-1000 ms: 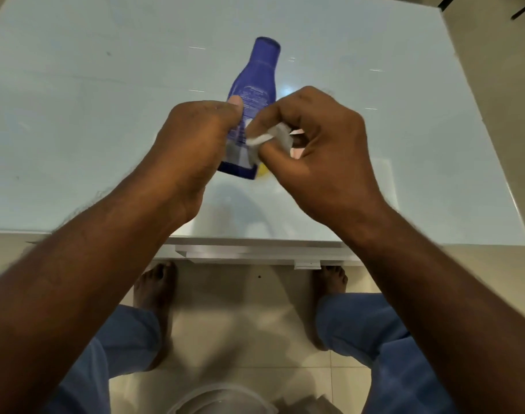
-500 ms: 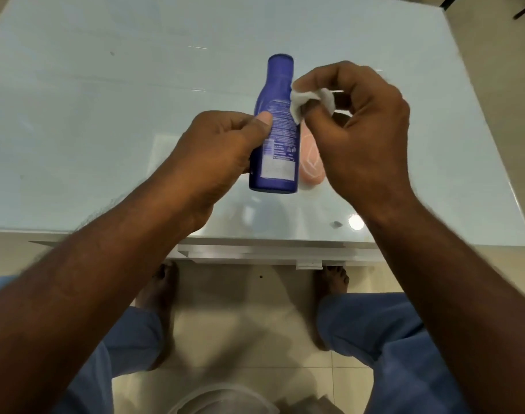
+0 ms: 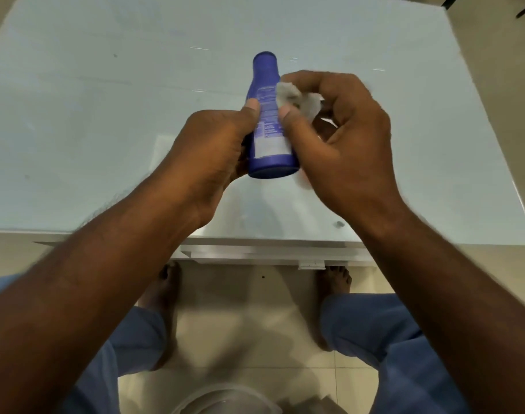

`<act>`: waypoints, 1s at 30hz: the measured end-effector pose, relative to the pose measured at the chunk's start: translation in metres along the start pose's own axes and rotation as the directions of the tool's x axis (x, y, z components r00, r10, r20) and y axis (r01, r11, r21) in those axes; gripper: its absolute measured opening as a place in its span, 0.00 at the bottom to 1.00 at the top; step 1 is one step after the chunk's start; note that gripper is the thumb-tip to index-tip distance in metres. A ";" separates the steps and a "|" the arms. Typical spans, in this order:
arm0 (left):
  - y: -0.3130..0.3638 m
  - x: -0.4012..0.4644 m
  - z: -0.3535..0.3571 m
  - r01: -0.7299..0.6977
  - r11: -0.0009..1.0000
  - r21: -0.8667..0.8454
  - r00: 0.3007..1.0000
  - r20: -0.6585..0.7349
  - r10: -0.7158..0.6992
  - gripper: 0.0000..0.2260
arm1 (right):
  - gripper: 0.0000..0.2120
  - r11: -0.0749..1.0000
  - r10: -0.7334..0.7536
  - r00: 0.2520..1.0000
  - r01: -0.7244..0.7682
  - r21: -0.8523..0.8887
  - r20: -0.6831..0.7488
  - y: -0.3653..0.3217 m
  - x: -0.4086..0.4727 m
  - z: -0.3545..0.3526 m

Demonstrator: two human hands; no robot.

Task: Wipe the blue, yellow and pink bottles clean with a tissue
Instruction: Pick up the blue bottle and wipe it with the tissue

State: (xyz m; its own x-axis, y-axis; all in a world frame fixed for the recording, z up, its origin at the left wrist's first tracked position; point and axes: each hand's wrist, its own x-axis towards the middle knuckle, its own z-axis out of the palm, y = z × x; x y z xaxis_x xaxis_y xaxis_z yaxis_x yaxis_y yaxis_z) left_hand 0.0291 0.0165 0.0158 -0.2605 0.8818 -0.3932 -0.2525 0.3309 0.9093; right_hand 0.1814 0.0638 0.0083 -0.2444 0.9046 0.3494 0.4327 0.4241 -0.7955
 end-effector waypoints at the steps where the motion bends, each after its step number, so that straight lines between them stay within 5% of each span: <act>1: 0.001 0.000 -0.001 0.017 1.000 -0.025 1.000 -0.014 -0.017 0.08 | 0.13 1.000 -0.013 1.000 0.013 -0.005 0.021 0.000 -0.001 0.001; 6: 0.002 -0.004 0.003 0.026 0.999 -0.031 0.996 0.081 -0.024 0.13 | 0.19 0.996 0.052 0.998 -0.049 0.072 -0.035 -0.003 0.003 0.000; 11: 0.005 -0.002 -0.002 0.022 0.992 -0.121 0.999 0.051 -0.016 0.15 | 0.26 0.996 -0.085 0.995 0.087 -0.036 0.041 -0.004 -0.004 0.009; 15: 0.001 -0.005 -0.003 0.114 0.985 -0.130 0.989 0.113 -0.100 0.14 | 0.16 0.994 -0.085 0.993 0.080 -0.069 -0.077 -0.002 0.002 0.002; 21: 0.000 -0.005 0.002 0.052 0.993 -0.104 0.986 0.162 -0.035 0.10 | 0.23 0.996 -0.085 0.967 0.084 -0.013 -0.241 -0.002 0.008 -0.005; 26: 0.006 -0.003 0.003 0.042 0.989 -0.142 0.990 0.141 -0.022 0.13 | 0.11 0.979 0.086 0.987 -0.059 0.195 -0.134 -0.001 0.007 -0.008; 30: -0.001 -0.005 0.004 -0.035 0.999 -0.004 0.988 0.151 0.035 0.10 | 0.15 0.973 0.091 0.996 -0.085 0.216 -0.017 -0.003 0.007 -0.007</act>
State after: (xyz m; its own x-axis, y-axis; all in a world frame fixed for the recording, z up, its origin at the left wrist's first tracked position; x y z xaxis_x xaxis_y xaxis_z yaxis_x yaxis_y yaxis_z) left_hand 0.0343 0.0134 0.0175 -0.1250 0.9335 -0.3360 -0.2468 0.2987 0.9219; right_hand 0.1838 0.0690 0.0168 -0.1894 0.9401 0.2835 0.2548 0.3259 -0.9104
